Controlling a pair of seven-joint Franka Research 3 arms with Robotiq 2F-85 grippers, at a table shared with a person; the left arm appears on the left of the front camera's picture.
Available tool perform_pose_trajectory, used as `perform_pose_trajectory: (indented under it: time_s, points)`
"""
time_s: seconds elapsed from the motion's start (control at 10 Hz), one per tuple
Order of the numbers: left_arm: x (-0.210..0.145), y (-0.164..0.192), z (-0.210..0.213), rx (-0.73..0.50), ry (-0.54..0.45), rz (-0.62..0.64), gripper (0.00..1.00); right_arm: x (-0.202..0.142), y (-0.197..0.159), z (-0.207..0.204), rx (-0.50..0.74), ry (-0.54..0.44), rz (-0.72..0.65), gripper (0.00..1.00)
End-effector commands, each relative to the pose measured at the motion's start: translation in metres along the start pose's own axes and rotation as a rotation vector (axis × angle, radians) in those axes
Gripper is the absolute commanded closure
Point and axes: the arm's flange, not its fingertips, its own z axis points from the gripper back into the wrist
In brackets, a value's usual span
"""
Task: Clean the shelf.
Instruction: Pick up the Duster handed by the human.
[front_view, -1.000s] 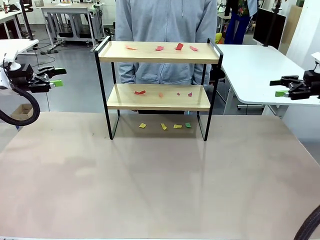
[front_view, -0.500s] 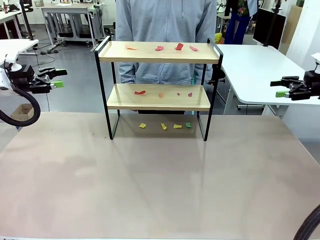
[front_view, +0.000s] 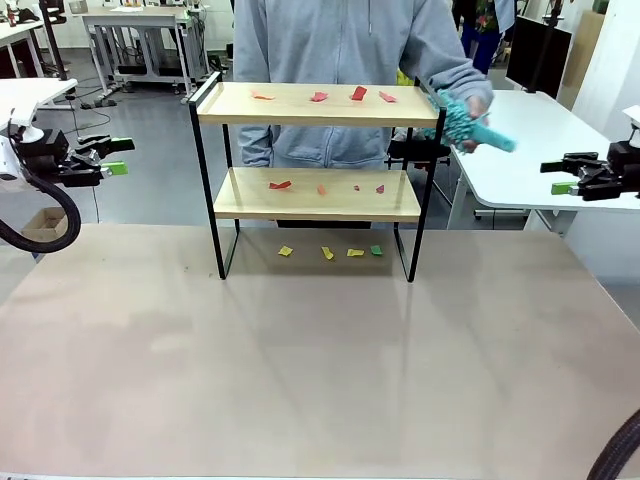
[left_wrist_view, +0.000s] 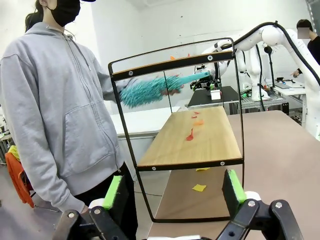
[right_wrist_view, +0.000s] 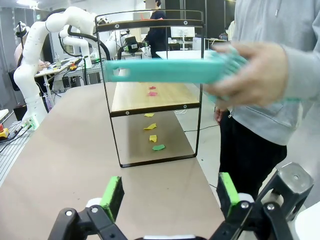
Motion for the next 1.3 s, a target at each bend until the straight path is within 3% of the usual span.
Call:
perform_pose_trajectory:
  time_s: [0.0,1.1,1.2]
  points:
    - [0.003,0.0,-0.001,-0.01,0.01,-0.005,0.0,0.002,0.0,-0.001,0.0,-0.002,0.003,0.0]
    - [0.003,0.0,-0.001,-0.01,0.01,-0.005,0.0,0.0,0.0,0.0,0.0,0.0,0.0,0.0]
    - [0.003,0.0,-0.001,-0.01,0.01,-0.005,0.0,0.019,0.01,0.015,-0.028,0.039,0.001,0.0]
